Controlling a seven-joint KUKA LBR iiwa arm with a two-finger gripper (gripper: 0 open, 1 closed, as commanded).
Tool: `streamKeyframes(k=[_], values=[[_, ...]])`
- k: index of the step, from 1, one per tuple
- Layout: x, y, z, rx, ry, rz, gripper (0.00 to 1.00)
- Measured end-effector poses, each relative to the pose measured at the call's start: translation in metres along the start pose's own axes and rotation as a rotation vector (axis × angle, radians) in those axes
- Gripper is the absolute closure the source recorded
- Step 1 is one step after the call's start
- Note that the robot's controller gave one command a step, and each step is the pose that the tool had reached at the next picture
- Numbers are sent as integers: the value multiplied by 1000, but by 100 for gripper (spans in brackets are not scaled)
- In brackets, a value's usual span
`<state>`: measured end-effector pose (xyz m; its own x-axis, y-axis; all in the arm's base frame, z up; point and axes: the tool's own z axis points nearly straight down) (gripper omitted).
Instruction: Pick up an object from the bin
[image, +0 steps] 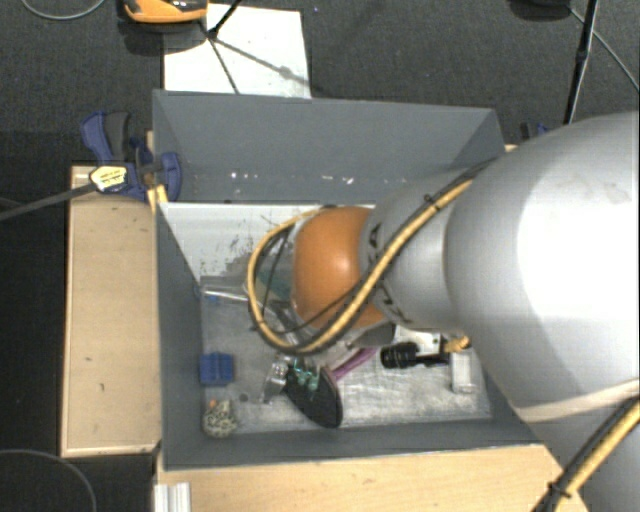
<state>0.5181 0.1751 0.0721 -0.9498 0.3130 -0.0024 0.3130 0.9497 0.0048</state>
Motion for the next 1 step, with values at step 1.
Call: streamKeyframes(k=[1], values=[[-13,-56,-21,7,5,136,0]])
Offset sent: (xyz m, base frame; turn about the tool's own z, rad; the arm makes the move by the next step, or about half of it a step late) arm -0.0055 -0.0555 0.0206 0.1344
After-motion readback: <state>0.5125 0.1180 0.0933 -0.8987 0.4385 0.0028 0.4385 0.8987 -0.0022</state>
